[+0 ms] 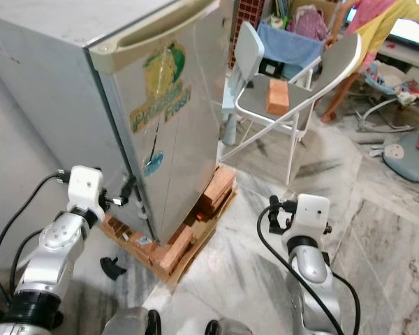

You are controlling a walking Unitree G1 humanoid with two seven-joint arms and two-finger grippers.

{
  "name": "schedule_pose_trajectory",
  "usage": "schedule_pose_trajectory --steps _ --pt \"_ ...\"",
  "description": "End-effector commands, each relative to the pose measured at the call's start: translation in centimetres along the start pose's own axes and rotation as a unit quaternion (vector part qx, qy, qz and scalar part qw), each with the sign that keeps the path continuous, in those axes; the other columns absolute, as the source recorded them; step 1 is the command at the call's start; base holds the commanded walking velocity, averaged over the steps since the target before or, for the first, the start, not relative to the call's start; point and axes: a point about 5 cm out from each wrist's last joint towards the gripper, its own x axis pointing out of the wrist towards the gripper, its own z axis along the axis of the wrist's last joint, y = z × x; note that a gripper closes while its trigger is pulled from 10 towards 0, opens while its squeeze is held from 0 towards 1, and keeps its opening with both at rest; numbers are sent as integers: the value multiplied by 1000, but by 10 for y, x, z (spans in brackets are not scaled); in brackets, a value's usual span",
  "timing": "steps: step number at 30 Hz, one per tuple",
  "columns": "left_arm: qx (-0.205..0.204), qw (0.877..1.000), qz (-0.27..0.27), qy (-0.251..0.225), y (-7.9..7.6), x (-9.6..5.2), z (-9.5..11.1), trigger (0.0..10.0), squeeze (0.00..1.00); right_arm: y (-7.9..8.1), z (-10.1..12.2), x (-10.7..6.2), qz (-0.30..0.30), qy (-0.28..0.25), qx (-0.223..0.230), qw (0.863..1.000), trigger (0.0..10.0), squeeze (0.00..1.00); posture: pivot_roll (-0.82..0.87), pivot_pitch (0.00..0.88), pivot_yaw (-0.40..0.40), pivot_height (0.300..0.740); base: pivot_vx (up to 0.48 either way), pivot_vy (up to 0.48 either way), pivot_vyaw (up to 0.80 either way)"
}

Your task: Restocking fridge

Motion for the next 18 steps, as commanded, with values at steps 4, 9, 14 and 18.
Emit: schedule_pose_trajectory --steps 4,9,14,18 --pt "2 999 45 -6 11 14 6 10000 0 -6 5 -3 -12 -7 -2 1000 10000 0 66 67 -34 740 0 0 0" --pt "-20 998 52 -14 10 29 14 10000 0 -8 6 -5 -15 -7 -2 1000 10000 0 55 76 -37 740 0 0 0" --pt "-13 1000 15 -14 -10 41 17 10000 0 -5 7 -3 -9 -8 1 1000 10000 0 56 74 -40 740 0 0 0" --pt "-16 1000 5 -17 -18 45 18 10000 0 -3 9 -3 -6 -9 4 1000 10000 0 56 74 -40 740 0 0 0"
